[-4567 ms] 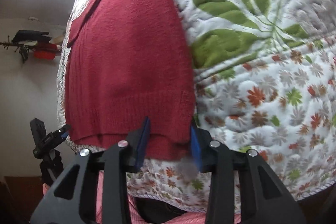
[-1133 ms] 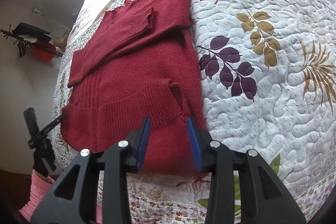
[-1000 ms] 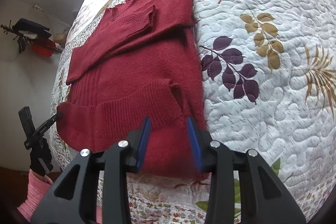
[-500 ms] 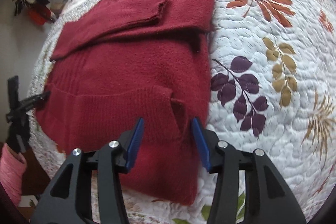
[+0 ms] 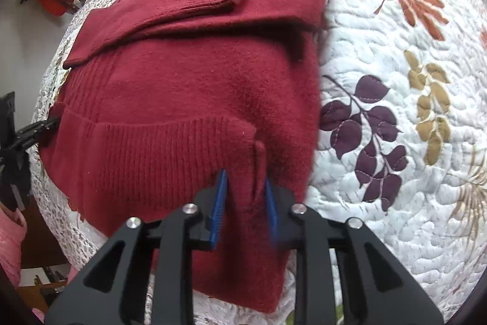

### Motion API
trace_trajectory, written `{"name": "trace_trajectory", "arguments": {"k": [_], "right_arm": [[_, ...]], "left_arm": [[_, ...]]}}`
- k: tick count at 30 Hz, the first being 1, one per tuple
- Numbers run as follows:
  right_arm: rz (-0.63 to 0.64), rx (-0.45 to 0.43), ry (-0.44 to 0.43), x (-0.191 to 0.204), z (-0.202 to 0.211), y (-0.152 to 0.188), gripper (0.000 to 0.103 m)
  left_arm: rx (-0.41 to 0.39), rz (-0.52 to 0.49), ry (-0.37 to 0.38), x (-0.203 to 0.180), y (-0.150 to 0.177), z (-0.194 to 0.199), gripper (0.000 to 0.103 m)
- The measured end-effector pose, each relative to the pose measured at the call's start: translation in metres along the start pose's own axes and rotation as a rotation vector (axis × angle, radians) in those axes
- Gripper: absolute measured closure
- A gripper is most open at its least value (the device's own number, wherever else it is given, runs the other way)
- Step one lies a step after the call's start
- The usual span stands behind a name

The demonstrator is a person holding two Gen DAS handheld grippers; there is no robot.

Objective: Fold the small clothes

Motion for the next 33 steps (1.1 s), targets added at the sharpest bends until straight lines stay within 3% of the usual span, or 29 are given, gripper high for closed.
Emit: {"name": "trace_trajectory", "arguments": {"k": [1, 4, 5, 8, 19, 27, 33], "right_arm": [[-0.006, 0.006, -0.004, 0.0, -0.002, 0.0, 0.078], [-0.007, 0.008, -0.013, 0.004, -0.001, 0.001, 0.095], [-0.004, 0.003, -0.013, 0.005, 0.001, 0.002, 0.096], [0.013, -0.027, -0.014, 0.007, 0.012, 0.007, 0.098], [-0.041, -0.169, -0.172, 0.015, 0.084, 0.02, 0.098], [-0.029, -0.276, -0.183, 0.023, 0.136, -0.007, 0.098], [-0.056, -0.345, -0.164, 0.025, 0.164, -0.066, 0.098]], "left_arm": [[0.002, 0.007, -0.002, 0.001, 0.001, -0.002, 0.08], [0.0, 0.032, 0.015, 0.003, 0.003, -0.004, 0.081], [-0.002, 0.032, 0.011, 0.002, 0.004, -0.003, 0.084], [-0.019, 0.019, 0.003, -0.001, 0.007, 0.006, 0.093], [-0.191, 0.005, -0.01, -0.012, 0.013, 0.074, 0.095], [-0.34, -0.022, -0.041, -0.013, -0.035, 0.126, 0.095], [-0.432, -0.007, -0.074, -0.001, -0.097, 0.144, 0.095]]}}
Point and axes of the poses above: each gripper's, at about its wrist camera, not at the fingertips, and z roughly against the way its jaws point, x to its left, y to its underside, the point moved 7 cm from there along -z, roughly the way its jaws point, and after that the axes turned 12 degrees about -z, right-handed, at the moved point
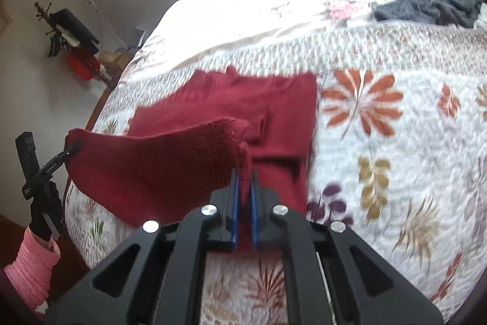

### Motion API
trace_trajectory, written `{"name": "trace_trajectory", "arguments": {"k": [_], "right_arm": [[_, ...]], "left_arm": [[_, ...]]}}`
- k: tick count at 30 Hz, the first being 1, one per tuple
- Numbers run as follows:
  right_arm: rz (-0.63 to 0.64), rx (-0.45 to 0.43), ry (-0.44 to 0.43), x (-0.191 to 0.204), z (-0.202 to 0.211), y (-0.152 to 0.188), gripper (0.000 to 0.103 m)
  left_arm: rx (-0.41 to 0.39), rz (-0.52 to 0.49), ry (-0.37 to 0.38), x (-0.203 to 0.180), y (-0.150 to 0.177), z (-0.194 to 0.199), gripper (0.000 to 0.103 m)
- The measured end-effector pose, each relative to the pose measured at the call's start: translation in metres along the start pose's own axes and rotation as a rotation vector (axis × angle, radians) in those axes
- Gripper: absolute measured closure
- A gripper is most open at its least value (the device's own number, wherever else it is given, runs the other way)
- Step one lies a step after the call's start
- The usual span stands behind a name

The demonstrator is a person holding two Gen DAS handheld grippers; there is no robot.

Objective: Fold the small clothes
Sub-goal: 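Lift the hem with both tools, fold it onto the collar, release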

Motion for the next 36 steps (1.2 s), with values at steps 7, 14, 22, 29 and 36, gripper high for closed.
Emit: {"name": "trace_trajectory", "arguments": {"k": [7, 14, 22, 29, 36], "right_arm": [[-0.022, -0.03, 0.042, 0.004, -0.026, -0.068, 0.098], [-0.039, -0.025, 0.098, 0.001, -0.075, -0.127, 0.098], [-0.063, 0.018, 0.155, -0.009, -0.143, -0.166, 0.098], [-0.065, 0.081, 0.231, -0.029, -0.198, -0.163, 0.098], [-0.088, 0.122, 0.268, -0.05, -0.233, -0.158, 0.098]], "left_arm": [[-0.052, 0.017, -0.059, 0.025, -0.059, -0.042, 0.095], [-0.048, 0.07, -0.096, 0.057, -0.097, -0.099, 0.095], [0.053, 0.074, -0.133, 0.079, -0.1, -0.181, 0.095], [0.176, 0.089, -0.129, 0.09, -0.07, -0.243, 0.095], [0.233, 0.09, -0.138, 0.097, -0.055, -0.273, 0.094]]}}
Point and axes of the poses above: each gripper's, at about its wrist camera, not at the fingertips, and z roughly against the way its jaws point, x to its left, y to its underside, the point moved 7 cm from there along -z, roughly the way its jaws point, and after that the axes turned 12 degrees about -z, right-handed, at the moved point
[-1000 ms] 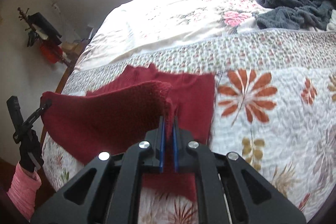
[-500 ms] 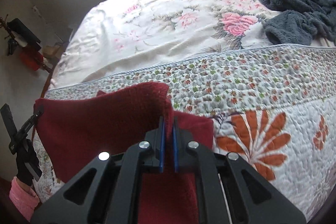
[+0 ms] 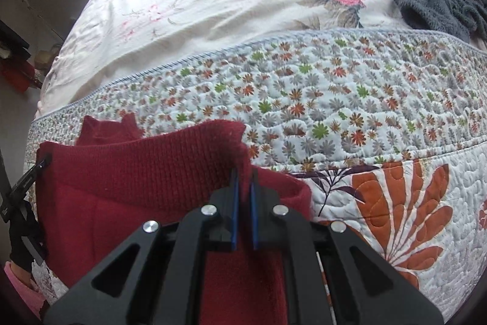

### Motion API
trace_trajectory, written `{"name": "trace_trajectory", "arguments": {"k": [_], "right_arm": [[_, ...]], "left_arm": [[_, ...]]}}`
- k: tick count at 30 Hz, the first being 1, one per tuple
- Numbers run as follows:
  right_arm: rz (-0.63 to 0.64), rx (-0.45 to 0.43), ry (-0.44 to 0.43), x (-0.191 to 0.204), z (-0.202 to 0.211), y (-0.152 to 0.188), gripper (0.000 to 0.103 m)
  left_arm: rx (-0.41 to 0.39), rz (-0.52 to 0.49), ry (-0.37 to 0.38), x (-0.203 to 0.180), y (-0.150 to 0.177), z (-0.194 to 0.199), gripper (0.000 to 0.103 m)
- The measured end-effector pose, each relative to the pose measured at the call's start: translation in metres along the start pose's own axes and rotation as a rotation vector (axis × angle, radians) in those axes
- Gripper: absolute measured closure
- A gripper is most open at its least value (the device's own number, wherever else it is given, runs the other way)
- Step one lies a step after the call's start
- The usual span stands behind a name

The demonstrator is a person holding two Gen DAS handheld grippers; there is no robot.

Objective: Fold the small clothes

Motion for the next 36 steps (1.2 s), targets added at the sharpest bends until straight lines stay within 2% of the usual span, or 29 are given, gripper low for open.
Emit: {"name": "trace_trajectory", "arguments": {"k": [3, 8, 12, 15, 19, 20, 22, 24, 29, 32, 33, 36], "right_arm": [[-0.02, 0.022, 0.018, -0.006, -0.018, 0.001, 0.097], [-0.041, 0.037, 0.05, -0.014, -0.034, 0.005, 0.091], [-0.051, 0.036, 0.04, -0.014, -0.028, 0.005, 0.084], [-0.046, 0.015, 0.013, -0.016, -0.009, 0.008, 0.081], [-0.063, 0.027, -0.086, -0.024, 0.024, 0.025, 0.075], [-0.051, 0.026, -0.094, -0.026, 0.032, 0.032, 0.074], [-0.028, 0.038, -0.113, -0.032, 0.048, 0.053, 0.065], [-0.023, 0.056, -0.131, -0.037, 0.056, 0.074, 0.064], [-0.066, 0.158, -0.186, -0.06, 0.061, 0.138, 0.063], [-0.064, 0.199, -0.205, -0.065, 0.057, 0.167, 0.063], [-0.066, 0.208, -0.21, -0.066, 0.056, 0.171, 0.068], [-0.058, 0.216, -0.213, -0.061, 0.057, 0.179, 0.091]], "left_arm": [[0.036, 0.006, -0.011, 0.002, 0.006, -0.013, 0.089], [0.046, 0.063, -0.027, 0.012, 0.016, -0.021, 0.066], [0.043, 0.139, 0.017, 0.024, 0.021, -0.013, 0.064], [0.005, 0.178, 0.014, 0.032, 0.018, 0.009, 0.065], [-0.07, 0.15, -0.002, 0.036, 0.016, 0.053, 0.064], [-0.079, 0.145, 0.002, 0.034, 0.016, 0.061, 0.062], [-0.088, 0.12, 0.023, 0.025, 0.022, 0.081, 0.06], [-0.082, 0.094, 0.046, 0.012, 0.032, 0.092, 0.057], [-0.029, -0.003, 0.124, -0.035, 0.069, 0.105, 0.056], [0.004, -0.007, 0.163, -0.056, 0.089, 0.1, 0.056], [0.016, -0.006, 0.166, -0.06, 0.096, 0.098, 0.056], [0.057, -0.003, 0.17, -0.071, 0.111, 0.087, 0.056]]}}
Point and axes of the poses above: each gripper's, at about its wrist camera, not at the fingertips, and z roughly against the way its jaws point, x to its left, y to its underside, the point moved 7 cm from there along -z, roughly the way its jaws point, and after that the axes turned 12 degrees about -z, right-handed, at the moved point
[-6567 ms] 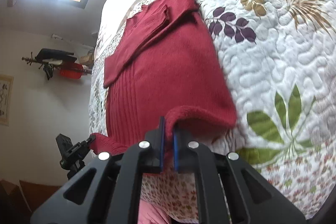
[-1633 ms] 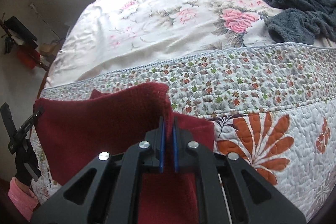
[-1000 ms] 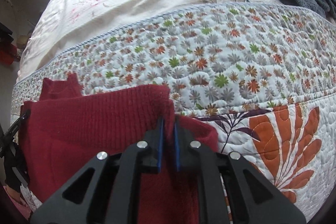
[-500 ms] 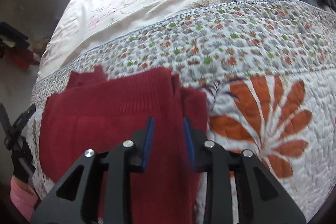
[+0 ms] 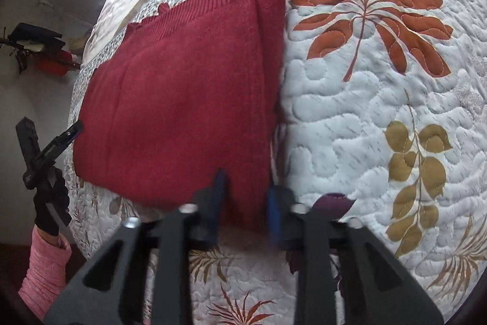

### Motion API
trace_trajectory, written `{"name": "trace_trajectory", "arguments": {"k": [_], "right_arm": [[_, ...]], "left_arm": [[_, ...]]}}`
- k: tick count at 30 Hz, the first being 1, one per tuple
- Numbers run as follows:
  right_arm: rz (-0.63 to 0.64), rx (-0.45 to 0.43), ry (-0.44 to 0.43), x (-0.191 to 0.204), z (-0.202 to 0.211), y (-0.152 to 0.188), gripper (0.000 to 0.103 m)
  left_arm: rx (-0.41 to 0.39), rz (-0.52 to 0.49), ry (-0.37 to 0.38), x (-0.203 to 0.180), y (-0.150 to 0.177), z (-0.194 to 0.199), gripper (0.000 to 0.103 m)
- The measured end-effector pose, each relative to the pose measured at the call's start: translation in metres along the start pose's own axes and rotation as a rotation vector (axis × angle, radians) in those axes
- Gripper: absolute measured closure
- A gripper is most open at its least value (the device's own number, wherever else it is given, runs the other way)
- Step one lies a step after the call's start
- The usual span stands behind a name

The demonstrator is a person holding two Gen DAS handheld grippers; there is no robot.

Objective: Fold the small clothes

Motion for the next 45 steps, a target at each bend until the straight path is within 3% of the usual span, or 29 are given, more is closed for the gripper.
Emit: {"name": "trace_trajectory", "arguments": {"k": [6, 13, 18, 24, 28, 37, 43, 45], "right_arm": [[0.013, -0.052, -0.026, 0.014, 0.025, 0.0, 0.096], [-0.031, -0.009, 0.04, -0.015, -0.004, 0.006, 0.097], [-0.055, -0.009, 0.039, -0.024, -0.015, 0.006, 0.096], [-0.036, -0.031, 0.03, -0.014, 0.002, -0.004, 0.085], [-0.042, -0.091, -0.003, -0.008, 0.022, -0.022, 0.063], [-0.135, -0.066, -0.096, -0.015, 0.004, -0.053, 0.06], [-0.176, -0.047, -0.118, -0.017, -0.017, -0.061, 0.06], [-0.184, -0.034, -0.137, -0.015, -0.023, -0.061, 0.067]], "left_arm": [[0.055, -0.012, -0.008, 0.0, 0.017, -0.017, 0.054], [0.056, -0.004, 0.003, 0.005, 0.019, -0.023, 0.054], [0.049, -0.008, 0.007, 0.006, 0.02, -0.024, 0.054], [0.052, -0.001, -0.015, 0.003, 0.018, -0.021, 0.054], [0.032, 0.006, -0.004, -0.01, 0.007, -0.012, 0.054], [0.039, -0.007, 0.039, -0.045, -0.011, -0.025, 0.049], [0.045, -0.015, 0.026, -0.049, -0.01, -0.039, 0.047], [0.048, -0.014, 0.03, -0.048, -0.01, -0.042, 0.047]]}}
Point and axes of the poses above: each gripper's, at about its wrist camera, not at the fingertips, and z roughly against the way its jaws point, x to its left, y to its underside, the point moved 7 cm from there along -z, roughly the way its jaws point, and after that the axes turned 12 degrees about -z, right-handed, at the moved point
